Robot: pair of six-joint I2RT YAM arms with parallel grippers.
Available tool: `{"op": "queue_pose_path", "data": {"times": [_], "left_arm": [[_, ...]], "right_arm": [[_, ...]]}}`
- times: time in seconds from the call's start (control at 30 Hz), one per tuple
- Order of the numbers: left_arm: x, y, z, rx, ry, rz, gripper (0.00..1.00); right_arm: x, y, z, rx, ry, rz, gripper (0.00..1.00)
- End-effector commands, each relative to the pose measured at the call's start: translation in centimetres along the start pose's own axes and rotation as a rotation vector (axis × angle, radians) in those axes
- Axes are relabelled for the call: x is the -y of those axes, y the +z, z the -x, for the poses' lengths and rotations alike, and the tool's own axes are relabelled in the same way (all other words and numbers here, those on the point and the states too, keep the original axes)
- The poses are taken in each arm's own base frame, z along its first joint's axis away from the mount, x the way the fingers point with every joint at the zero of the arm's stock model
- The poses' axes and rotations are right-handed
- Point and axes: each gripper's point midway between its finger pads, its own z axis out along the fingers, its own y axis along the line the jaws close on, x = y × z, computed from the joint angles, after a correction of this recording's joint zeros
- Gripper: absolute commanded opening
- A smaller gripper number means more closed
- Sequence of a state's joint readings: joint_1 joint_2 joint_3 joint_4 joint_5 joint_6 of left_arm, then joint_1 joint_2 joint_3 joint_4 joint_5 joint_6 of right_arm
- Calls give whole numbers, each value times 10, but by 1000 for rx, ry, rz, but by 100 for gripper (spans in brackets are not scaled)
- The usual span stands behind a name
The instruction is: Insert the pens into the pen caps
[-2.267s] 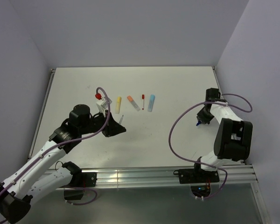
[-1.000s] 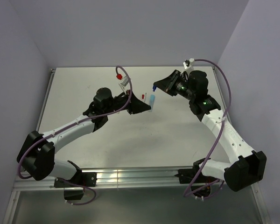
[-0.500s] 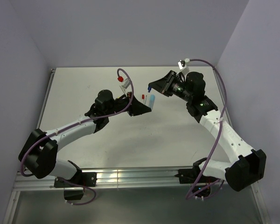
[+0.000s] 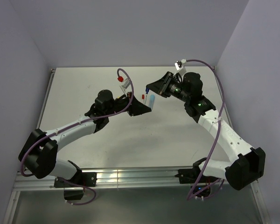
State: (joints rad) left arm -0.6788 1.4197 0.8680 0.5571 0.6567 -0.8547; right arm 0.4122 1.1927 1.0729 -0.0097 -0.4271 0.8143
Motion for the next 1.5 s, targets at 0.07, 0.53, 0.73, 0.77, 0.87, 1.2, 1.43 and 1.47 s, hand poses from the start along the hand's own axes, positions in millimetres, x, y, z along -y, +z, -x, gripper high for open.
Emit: {"op": "queue_pose_path", "data": {"times": [0.07, 0.53, 0.73, 0.77, 0.87, 1.2, 1.43, 1.47], "left_arm": [[15, 1, 11, 31, 64, -47, 0], [12, -2, 14, 45, 66, -33, 0], [11, -3, 16, 51, 67, -28, 0], [10, -3, 15, 51, 66, -26, 0], [10, -3, 15, 51, 63, -26, 0], [9, -2, 13, 44, 52, -31, 0], [6, -1, 10, 35, 38, -32, 0], [7, -1, 10, 36, 37, -33, 0]], "right_arm": [[-11, 1, 5, 16, -36, 27, 0], [-16, -3, 5, 25, -50, 36, 0], [-18, -5, 6, 32, -58, 41, 0], [-15, -5, 3, 23, -51, 27, 0], [-15, -5, 2, 18, -51, 29, 0], [-15, -5, 7, 39, -54, 24, 0], [-16, -7, 10, 52, -57, 20, 0], [-17, -7, 11, 54, -56, 20, 0]]}}
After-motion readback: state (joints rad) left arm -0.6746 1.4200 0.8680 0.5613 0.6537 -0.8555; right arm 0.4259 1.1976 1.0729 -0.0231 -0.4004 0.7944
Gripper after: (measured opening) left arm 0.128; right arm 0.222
